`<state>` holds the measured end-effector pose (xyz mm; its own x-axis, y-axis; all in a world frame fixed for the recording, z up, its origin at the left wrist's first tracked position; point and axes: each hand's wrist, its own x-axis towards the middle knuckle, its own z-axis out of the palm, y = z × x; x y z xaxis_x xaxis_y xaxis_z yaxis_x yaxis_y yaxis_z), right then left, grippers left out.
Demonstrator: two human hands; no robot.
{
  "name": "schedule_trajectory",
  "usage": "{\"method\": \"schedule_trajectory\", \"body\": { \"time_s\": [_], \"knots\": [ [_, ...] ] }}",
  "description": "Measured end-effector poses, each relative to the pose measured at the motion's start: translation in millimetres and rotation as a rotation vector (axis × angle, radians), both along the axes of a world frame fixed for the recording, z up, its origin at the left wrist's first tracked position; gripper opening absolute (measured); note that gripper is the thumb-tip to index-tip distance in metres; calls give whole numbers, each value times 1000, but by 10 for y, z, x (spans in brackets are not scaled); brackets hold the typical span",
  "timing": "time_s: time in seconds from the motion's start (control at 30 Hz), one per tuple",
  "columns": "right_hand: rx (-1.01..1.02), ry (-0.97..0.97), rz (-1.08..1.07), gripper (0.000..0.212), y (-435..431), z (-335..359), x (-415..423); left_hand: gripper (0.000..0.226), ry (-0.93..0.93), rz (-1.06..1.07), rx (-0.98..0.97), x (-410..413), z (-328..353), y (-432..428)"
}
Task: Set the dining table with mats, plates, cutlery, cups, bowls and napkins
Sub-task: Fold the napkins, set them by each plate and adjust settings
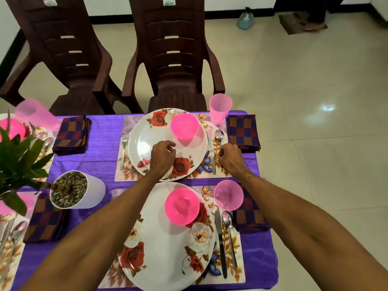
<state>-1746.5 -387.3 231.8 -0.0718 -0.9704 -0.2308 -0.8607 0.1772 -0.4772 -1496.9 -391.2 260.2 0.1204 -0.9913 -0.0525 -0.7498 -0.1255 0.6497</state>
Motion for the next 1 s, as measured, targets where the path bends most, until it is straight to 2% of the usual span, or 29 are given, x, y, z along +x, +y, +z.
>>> {"method": "schedule_trajectory", "body": {
  "time_s": [0.13,0.23,0.3,0.4,0.5,0.6,0.67,0.77,1.0],
  "knots": [
    [-35,-17,-30,5,-36,106,-5,22,0,5,-1,6,11,-24],
    [-166,-70,-119,8,-167,280,5,21,-2,10,-4,21,16,-57],
    [-267,-104,-193,31,-329,431,15,21,1,14,-8,31,23,-82],
    [-327,-132,-223,81,-659,637,14,22,11,23,-10,46,30,-126],
    [-301,-87,-229,102,-980,785,4,21,19,29,-22,63,24,-172],
    [-223,-62,-163,107,-1178,785,17,19,25,38,-25,80,-2,-205],
    [-184,-63,-96,103,-1239,740,25,19,24,41,-23,94,-30,-219],
    [-200,-86,-70,90,-1284,702,34,19,19,42,-20,120,-45,-232],
    [-213,-75,-49,90,-1358,702,90,19,5,41,-27,165,-37,-273]
  ]
}}
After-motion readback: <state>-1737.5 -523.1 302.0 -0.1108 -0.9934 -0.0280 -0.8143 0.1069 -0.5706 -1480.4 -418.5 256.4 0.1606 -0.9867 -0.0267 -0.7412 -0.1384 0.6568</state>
